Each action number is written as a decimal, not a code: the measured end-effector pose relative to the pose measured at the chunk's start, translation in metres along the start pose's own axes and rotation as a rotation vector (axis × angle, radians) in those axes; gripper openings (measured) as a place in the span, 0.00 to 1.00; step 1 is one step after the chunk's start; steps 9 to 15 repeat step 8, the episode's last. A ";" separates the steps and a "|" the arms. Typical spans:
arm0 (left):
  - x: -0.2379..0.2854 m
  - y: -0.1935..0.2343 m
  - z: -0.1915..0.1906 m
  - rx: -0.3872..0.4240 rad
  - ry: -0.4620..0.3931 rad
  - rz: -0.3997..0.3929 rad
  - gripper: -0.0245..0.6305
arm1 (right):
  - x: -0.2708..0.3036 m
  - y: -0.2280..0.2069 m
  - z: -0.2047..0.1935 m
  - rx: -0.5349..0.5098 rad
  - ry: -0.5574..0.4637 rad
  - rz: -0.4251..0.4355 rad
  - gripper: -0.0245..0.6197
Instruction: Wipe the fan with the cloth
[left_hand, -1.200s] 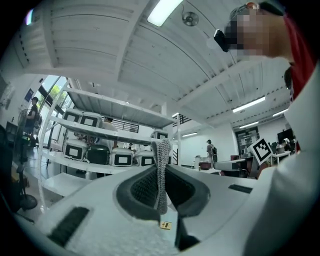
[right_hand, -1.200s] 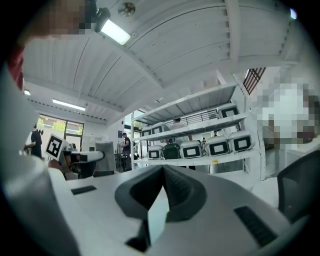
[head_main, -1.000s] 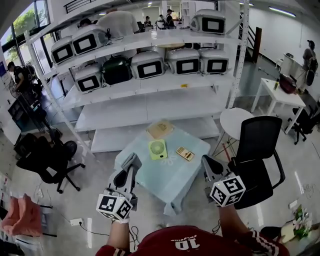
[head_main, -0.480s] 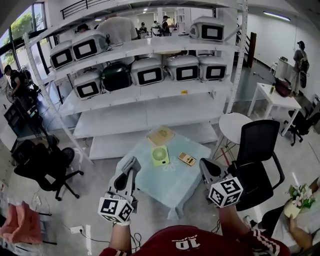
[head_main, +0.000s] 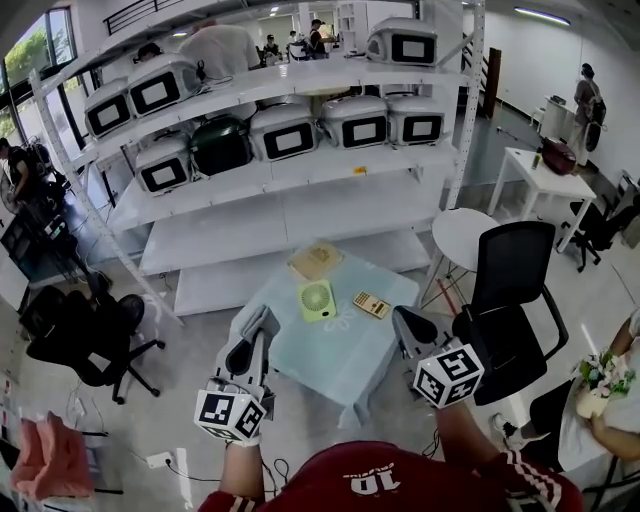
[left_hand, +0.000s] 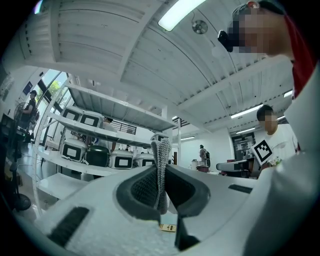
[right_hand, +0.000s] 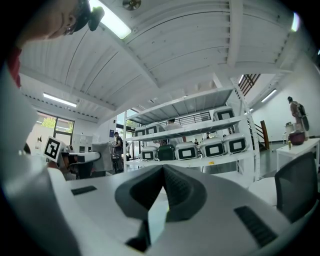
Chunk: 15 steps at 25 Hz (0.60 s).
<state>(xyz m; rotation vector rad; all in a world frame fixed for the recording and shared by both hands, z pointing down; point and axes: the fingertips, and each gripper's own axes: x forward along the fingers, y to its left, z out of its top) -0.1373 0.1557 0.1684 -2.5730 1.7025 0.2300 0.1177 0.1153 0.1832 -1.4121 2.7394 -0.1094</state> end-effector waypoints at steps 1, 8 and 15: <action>0.000 0.000 0.000 -0.003 -0.001 -0.003 0.07 | 0.000 0.001 0.000 -0.001 0.000 -0.002 0.04; 0.002 0.007 -0.001 -0.028 -0.014 0.003 0.07 | 0.003 0.001 0.001 -0.016 -0.003 -0.008 0.04; 0.002 0.007 -0.001 -0.028 -0.014 0.003 0.07 | 0.003 0.001 0.001 -0.016 -0.003 -0.008 0.04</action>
